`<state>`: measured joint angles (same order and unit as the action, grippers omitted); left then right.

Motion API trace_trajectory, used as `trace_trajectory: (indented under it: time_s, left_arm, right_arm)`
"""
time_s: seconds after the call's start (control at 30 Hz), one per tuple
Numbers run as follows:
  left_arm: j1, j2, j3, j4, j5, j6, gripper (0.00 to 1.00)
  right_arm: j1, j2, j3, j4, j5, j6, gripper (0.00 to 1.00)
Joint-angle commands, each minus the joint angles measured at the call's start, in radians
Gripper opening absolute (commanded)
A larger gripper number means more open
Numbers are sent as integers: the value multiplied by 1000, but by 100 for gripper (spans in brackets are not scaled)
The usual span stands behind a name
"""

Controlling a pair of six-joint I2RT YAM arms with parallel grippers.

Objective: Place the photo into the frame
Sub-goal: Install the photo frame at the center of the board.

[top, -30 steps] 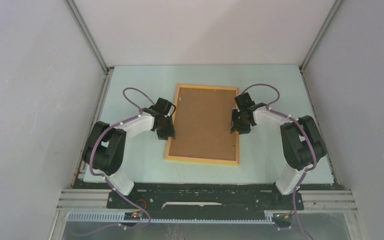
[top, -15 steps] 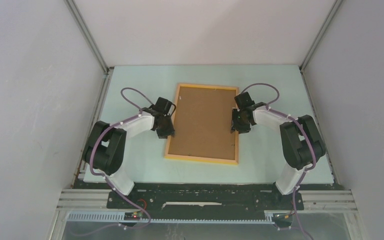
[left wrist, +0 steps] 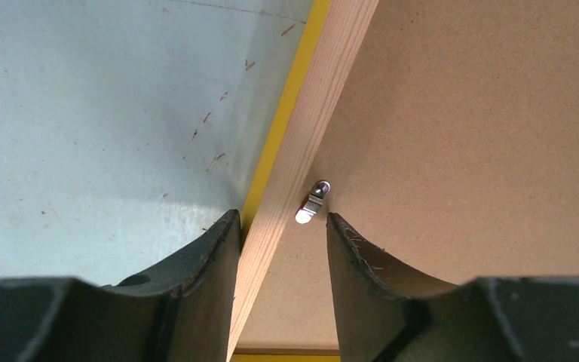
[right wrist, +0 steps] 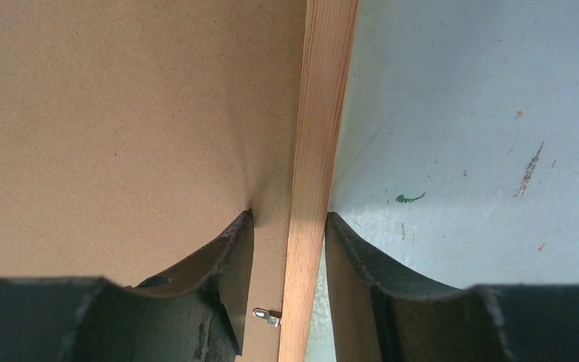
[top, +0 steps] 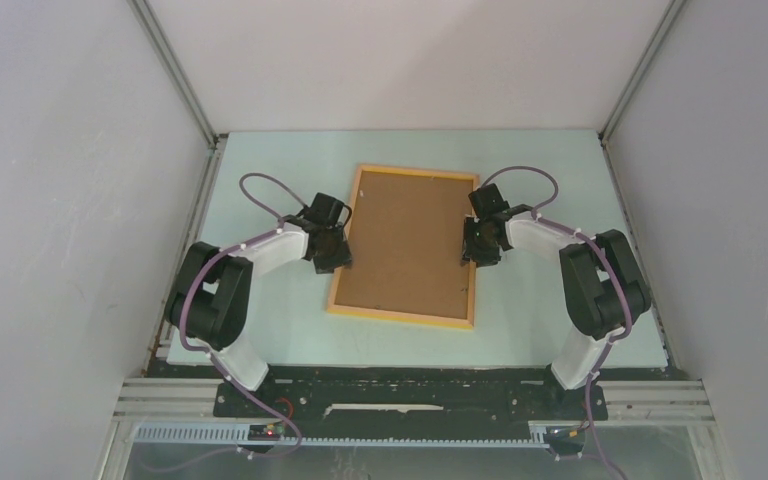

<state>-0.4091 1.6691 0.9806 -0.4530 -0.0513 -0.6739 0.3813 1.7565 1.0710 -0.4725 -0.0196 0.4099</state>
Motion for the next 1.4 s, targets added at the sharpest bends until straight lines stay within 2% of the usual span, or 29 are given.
trace_trajectory:
  time_s: [0.0, 0.13, 0.23, 0.4, 0.53, 0.7, 0.87, 0.97, 1.07, 1.13, 1.2, 1.23, 1.3, 1.37]
  left_arm:
    - [-5, 4, 16, 60, -5, -18, 46]
    - [-5, 30, 41, 32, -18, -18, 42]
    - [-3, 40, 48, 23, -27, -25, 35]
    - [11, 36, 34, 46, -18, -53, 28]
    - [53, -15, -63, 153, 36, -133, 23]
    - [64, -118, -167, 298, 16, -212, 21]
    - [63, -147, -198, 360, 2, -269, 15]
    - [66, -167, -249, 470, 8, -337, 15]
    - [63, -168, -243, 471, 6, -332, 14]
    - [56, -176, -206, 402, -7, -269, 16]
    - [35, -193, -163, 294, -63, -191, 25]
    - [23, -207, -151, 251, -85, -148, 33]
    - [12, -231, -141, 193, -101, -71, 57]
    - [12, -240, -119, 125, -116, -10, 72]
  right_arm:
    - [22, 26, 23, 38, -28, -12, 45]
    - [22, 26, 23, 37, -29, -11, 45]
    - [22, 26, 22, 35, -29, -14, 44]
    - [25, 30, 22, 40, -34, -15, 44]
    - [26, 33, 23, 39, -34, -16, 43]
    - [28, 36, 22, 43, -39, -17, 42]
    - [32, 43, 22, 49, -45, -16, 41]
    - [31, 45, 22, 48, -44, -16, 41]
    - [31, 44, 22, 47, -45, -16, 41]
    - [31, 42, 22, 45, -45, -19, 41]
    - [31, 41, 22, 43, -43, -20, 40]
    - [30, 42, 23, 43, -43, -21, 41]
    - [30, 40, 22, 44, -45, -23, 40]
    - [28, 43, 22, 46, -50, -29, 39]
